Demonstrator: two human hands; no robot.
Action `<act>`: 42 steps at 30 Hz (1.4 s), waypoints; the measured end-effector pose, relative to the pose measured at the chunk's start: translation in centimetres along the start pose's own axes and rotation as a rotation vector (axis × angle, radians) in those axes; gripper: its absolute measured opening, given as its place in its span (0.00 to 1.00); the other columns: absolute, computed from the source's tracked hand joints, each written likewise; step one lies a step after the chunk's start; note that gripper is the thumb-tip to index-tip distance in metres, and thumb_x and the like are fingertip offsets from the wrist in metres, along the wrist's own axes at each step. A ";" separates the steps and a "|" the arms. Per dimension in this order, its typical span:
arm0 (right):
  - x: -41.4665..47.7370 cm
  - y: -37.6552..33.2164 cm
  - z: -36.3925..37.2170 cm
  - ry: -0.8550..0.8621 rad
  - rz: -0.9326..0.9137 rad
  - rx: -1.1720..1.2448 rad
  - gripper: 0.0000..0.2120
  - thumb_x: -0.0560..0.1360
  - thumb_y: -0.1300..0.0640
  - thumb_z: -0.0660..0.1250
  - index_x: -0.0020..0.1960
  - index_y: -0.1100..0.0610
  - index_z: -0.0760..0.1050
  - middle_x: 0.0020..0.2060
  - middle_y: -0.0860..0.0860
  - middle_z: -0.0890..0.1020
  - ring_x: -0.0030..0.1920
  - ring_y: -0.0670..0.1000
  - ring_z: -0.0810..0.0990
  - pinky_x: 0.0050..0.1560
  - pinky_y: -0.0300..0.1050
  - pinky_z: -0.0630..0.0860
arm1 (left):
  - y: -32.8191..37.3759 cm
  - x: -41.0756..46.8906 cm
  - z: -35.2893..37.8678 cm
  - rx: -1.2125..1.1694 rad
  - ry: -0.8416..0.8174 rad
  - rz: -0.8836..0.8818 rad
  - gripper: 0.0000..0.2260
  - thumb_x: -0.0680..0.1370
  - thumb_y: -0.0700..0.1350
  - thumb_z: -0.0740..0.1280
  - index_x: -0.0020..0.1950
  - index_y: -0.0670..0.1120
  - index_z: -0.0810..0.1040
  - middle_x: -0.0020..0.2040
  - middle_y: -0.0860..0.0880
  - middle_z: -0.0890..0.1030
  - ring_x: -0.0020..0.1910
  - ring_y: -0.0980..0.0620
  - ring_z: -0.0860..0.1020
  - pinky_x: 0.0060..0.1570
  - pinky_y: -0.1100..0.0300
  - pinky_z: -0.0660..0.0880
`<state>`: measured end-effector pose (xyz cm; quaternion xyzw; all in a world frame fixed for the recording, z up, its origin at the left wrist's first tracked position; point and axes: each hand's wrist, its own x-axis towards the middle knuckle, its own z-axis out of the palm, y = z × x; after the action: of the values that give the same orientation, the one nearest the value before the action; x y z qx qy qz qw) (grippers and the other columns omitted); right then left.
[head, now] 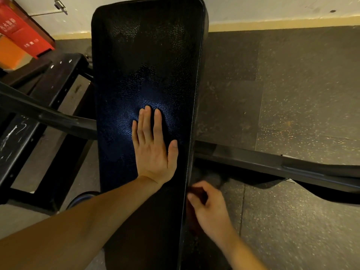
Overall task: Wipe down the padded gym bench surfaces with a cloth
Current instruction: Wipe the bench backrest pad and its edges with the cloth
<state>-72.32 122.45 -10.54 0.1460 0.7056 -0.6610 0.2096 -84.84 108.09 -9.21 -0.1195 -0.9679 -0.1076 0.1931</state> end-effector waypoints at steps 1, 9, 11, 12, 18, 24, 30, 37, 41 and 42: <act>0.6 -0.7 -0.5 0.020 -0.018 0.009 0.08 0.80 0.59 0.67 0.51 0.46 0.78 0.42 0.44 0.83 0.41 0.47 0.85 0.46 0.50 0.83 | 0.0 0.0 0.0 -0.001 0.003 0.001 0.33 0.82 0.56 0.52 0.82 0.39 0.55 0.83 0.39 0.53 0.83 0.41 0.49 0.79 0.38 0.50; 10.5 -12.2 -4.9 0.464 -0.528 0.037 0.05 0.79 0.59 0.69 0.53 0.51 0.77 0.42 0.44 0.81 0.45 0.43 0.81 0.50 0.47 0.80 | 0.0 0.1 0.0 -0.013 0.003 -0.001 0.33 0.82 0.56 0.52 0.82 0.39 0.55 0.83 0.39 0.53 0.83 0.41 0.49 0.80 0.38 0.49; 7.6 -7.7 -3.4 0.343 -0.449 0.000 0.05 0.80 0.60 0.69 0.54 0.52 0.78 0.44 0.45 0.82 0.46 0.43 0.81 0.49 0.44 0.79 | 0.0 0.1 0.0 -0.006 0.002 0.005 0.32 0.82 0.55 0.52 0.82 0.38 0.55 0.83 0.38 0.53 0.83 0.40 0.49 0.79 0.37 0.50; 5.8 -5.4 -2.9 0.240 -0.397 -0.028 0.05 0.79 0.61 0.69 0.53 0.51 0.79 0.43 0.45 0.82 0.45 0.44 0.82 0.48 0.42 0.78 | 0.0 0.1 0.0 -0.003 0.004 0.008 0.32 0.82 0.55 0.52 0.82 0.38 0.56 0.83 0.38 0.54 0.83 0.40 0.50 0.79 0.37 0.50; 6.6 -6.3 -5.4 0.281 -0.274 -0.083 0.06 0.77 0.57 0.72 0.49 0.47 0.79 0.40 0.43 0.82 0.43 0.40 0.81 0.49 0.43 0.79 | 0.0 0.1 -0.1 -0.002 -0.013 -0.002 0.33 0.82 0.55 0.53 0.83 0.39 0.54 0.83 0.40 0.52 0.83 0.41 0.48 0.79 0.37 0.49; 11.2 -15.7 -8.4 0.718 -0.363 0.384 0.15 0.75 0.59 0.73 0.59 0.51 0.74 0.54 0.48 0.79 0.56 0.48 0.81 0.59 0.52 0.81 | 0.0 0.2 -0.1 -0.007 -0.018 -0.018 0.33 0.82 0.57 0.52 0.83 0.40 0.55 0.84 0.40 0.52 0.83 0.42 0.48 0.80 0.38 0.49; 11.4 -16.3 -6.0 0.534 -0.443 0.567 0.06 0.77 0.62 0.72 0.52 0.55 0.78 0.48 0.55 0.84 0.48 0.52 0.84 0.47 0.50 0.83 | -0.1 0.1 0.0 -0.001 -0.012 -0.012 0.33 0.82 0.57 0.52 0.83 0.39 0.55 0.83 0.39 0.53 0.83 0.42 0.48 0.80 0.38 0.48; 7.9 -11.1 -7.5 0.159 -0.230 -0.003 0.05 0.76 0.61 0.73 0.48 0.52 0.81 0.45 0.52 0.85 0.48 0.51 0.84 0.54 0.53 0.81 | 0.0 0.1 -0.1 -0.009 -0.023 -0.020 0.33 0.82 0.57 0.52 0.83 0.39 0.54 0.84 0.39 0.52 0.83 0.42 0.47 0.80 0.38 0.49; 10.1 -15.0 -8.0 0.365 -0.359 0.177 0.04 0.76 0.60 0.73 0.48 0.53 0.80 0.44 0.53 0.84 0.46 0.50 0.84 0.49 0.51 0.81 | 0.0 0.1 -0.1 -0.011 -0.012 -0.013 0.33 0.81 0.57 0.52 0.83 0.39 0.55 0.83 0.39 0.53 0.83 0.41 0.49 0.79 0.37 0.50; 10.7 -16.0 -7.9 0.416 -0.419 0.235 0.03 0.77 0.60 0.72 0.49 0.53 0.80 0.44 0.54 0.84 0.47 0.51 0.84 0.49 0.53 0.82 | 0.0 0.1 0.0 -0.010 -0.010 -0.008 0.34 0.81 0.57 0.52 0.82 0.39 0.55 0.83 0.39 0.53 0.83 0.41 0.49 0.79 0.37 0.50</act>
<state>-90.16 128.24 -1.47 0.1527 0.6667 -0.7229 -0.0980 -84.96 108.07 -9.12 -0.1171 -0.9688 -0.1128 0.1871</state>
